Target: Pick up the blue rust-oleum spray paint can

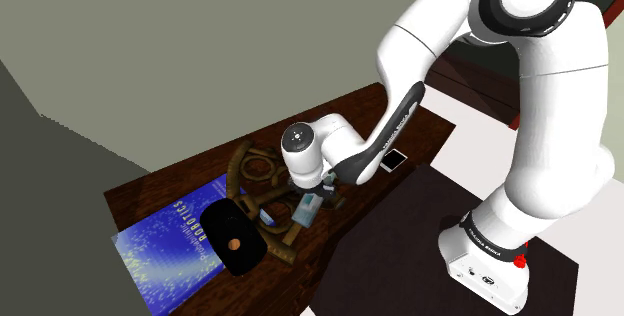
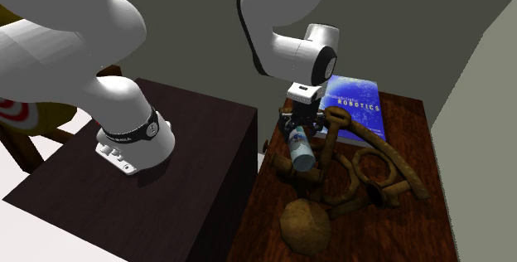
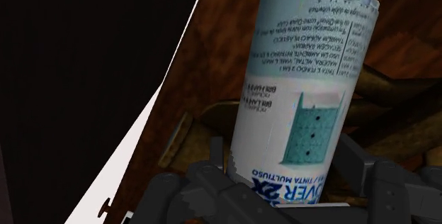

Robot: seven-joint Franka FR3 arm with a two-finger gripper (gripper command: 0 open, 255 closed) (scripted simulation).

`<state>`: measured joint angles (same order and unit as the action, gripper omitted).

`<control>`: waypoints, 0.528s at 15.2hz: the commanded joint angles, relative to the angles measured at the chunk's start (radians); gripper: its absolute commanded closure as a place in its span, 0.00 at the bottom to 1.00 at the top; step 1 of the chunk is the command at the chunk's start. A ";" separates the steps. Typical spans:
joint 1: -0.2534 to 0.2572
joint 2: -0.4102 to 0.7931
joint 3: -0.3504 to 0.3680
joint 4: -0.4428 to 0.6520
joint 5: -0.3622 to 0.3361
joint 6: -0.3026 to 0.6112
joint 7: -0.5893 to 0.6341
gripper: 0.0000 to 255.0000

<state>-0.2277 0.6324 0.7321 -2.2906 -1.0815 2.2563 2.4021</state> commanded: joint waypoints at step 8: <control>-0.031 -0.052 0.042 -0.021 0.053 -0.012 -0.038 1.00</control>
<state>-0.2508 0.5941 0.7629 -2.3069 -1.0431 2.2477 2.3739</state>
